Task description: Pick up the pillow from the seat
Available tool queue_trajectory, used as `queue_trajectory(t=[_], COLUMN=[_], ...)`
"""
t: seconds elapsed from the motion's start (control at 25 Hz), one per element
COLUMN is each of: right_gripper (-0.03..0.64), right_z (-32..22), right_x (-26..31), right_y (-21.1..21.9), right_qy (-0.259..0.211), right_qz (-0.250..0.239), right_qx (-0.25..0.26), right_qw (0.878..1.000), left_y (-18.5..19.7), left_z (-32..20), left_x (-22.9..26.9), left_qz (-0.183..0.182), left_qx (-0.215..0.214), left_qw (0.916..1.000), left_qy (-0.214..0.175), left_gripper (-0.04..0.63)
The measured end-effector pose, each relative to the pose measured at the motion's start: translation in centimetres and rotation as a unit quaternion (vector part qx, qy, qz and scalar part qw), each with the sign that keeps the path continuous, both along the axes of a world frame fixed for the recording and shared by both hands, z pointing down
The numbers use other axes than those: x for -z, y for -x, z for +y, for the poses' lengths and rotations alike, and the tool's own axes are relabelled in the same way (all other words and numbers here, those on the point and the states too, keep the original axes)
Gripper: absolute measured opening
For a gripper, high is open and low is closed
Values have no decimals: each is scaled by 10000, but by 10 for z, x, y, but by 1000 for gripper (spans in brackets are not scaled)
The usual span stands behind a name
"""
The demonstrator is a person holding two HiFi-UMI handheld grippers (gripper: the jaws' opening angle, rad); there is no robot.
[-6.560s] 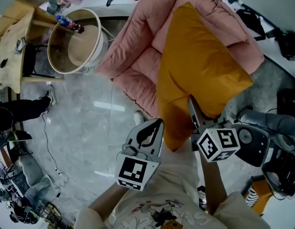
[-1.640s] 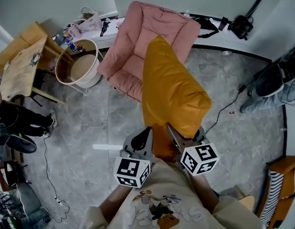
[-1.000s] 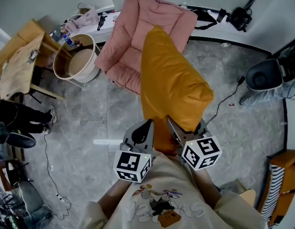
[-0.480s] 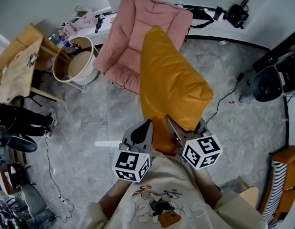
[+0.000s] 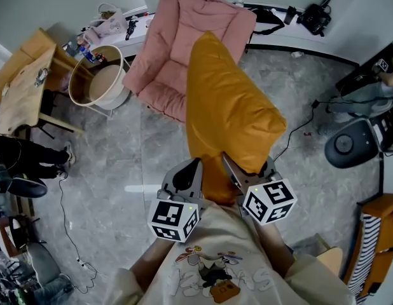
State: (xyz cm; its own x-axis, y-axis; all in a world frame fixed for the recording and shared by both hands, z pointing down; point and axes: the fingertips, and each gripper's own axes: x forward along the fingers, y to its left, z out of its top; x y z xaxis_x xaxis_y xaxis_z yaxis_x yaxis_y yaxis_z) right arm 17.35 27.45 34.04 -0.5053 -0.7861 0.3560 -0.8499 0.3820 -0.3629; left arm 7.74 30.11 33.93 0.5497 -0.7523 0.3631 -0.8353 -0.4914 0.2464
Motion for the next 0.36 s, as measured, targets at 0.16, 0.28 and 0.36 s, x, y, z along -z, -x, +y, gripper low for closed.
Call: queue_trajectory(t=[0.16,0.28,0.36], right_gripper=[290,290,290], right_z=[2,0,-2], right_x=[0,0,-1], right_y=[2,1,-1], right_qy=[0,-11,-12], right_qz=[-9,-15,-17], right_qx=[4,7,13], right_qw=[10000,10000,10000], left_y=[5,4,2], left_z=[3,0,-2], left_x=[2,1,0], left_qz=[6,4,0], left_qx=[54,73,81], left_qw=[10000,10000,10000], left_qy=[-22,-36,-42], left_gripper=[5,5,5])
